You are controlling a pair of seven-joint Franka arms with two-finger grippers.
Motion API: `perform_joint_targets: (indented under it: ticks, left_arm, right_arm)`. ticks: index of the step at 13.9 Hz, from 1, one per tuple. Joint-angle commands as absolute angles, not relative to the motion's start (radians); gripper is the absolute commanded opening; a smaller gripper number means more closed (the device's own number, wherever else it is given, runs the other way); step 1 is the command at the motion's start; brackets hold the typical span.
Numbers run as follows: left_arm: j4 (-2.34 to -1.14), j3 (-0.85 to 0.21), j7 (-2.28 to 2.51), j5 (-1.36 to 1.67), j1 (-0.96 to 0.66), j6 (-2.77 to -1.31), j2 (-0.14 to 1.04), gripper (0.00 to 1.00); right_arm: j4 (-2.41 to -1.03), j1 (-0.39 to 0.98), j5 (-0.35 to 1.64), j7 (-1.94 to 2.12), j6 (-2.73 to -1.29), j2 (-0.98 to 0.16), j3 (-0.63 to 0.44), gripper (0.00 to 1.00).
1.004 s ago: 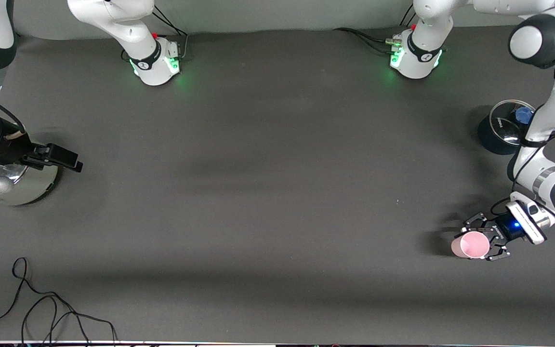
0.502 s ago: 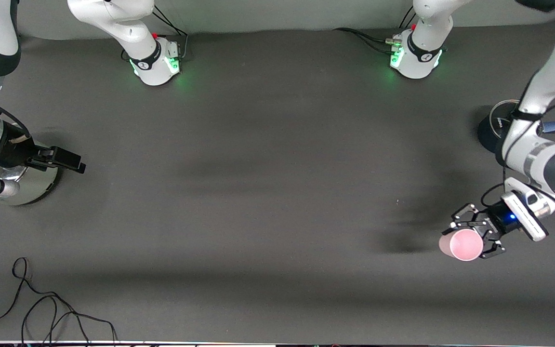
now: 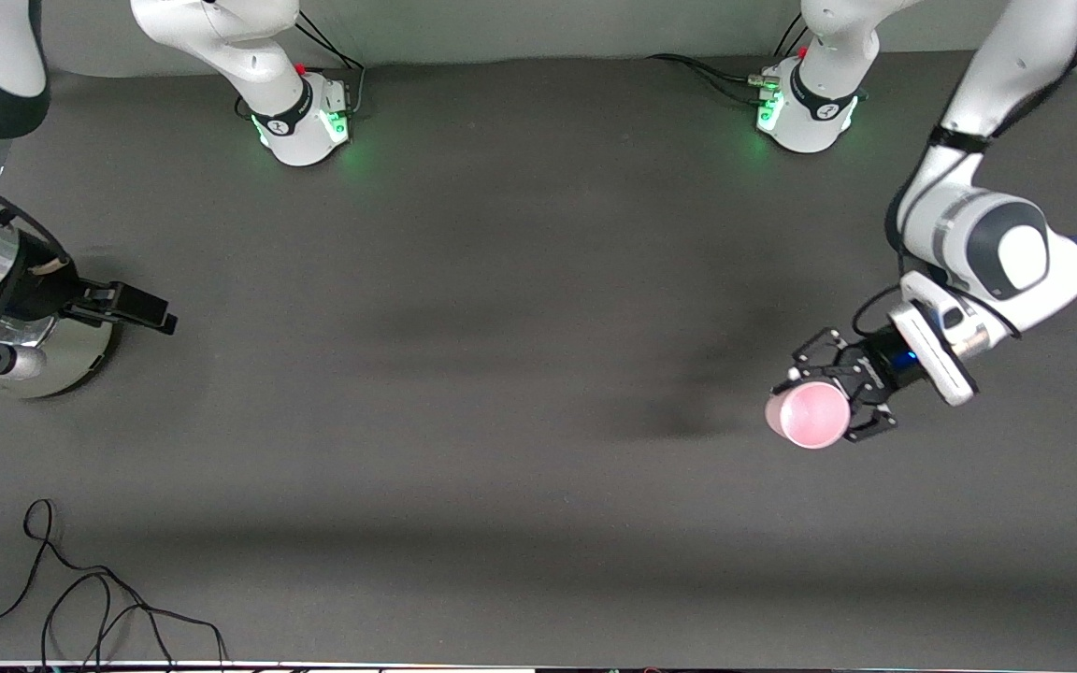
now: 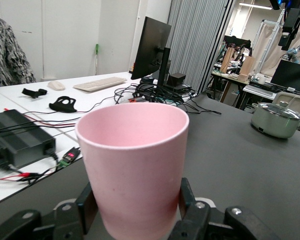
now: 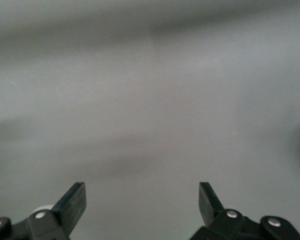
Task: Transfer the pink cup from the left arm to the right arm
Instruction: 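Lift the cup with the left gripper while the right gripper reaches over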
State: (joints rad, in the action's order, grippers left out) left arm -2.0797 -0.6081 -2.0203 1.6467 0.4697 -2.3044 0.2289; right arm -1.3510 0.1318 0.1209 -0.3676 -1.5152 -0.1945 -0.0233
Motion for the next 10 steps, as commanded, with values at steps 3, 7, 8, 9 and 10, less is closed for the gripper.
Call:
perform_joint_targets:
  ticks: [3, 7, 8, 9, 10]
  left_arm:
    - [-2.145, -0.785, -1.980, 1.808, 0.454, -2.478, 0.109, 0.54]
    - [-2.140, -0.876, -1.980, 1.864, 0.387, -2.603, 0.086, 0.54]
    - [-2.137, -0.879, -1.980, 1.871, 0.356, -2.634, 0.084, 0.54]
    - [-2.128, -0.879, -1.980, 1.884, 0.339, -2.648, 0.072, 0.55]
    - [-2.119, -0.880, -1.980, 1.894, 0.333, -2.649, 0.066, 0.55]
  right_arm:
    - [-1.304, 0.260, 0.215, -0.763, -1.543, -0.195, -0.025, 1.00]
    - [-1.298, 0.353, 0.287, -1.104, -1.704, -0.199, -0.025, 1.00]
    - [-1.296, 0.383, 0.287, -1.180, -1.744, -0.202, -0.025, 1.00]
    - [-1.295, 0.411, 0.285, -1.262, -1.793, -0.215, -0.025, 1.00]
    - [-1.293, 0.435, 0.285, -1.326, -1.839, -0.225, -0.025, 1.00]
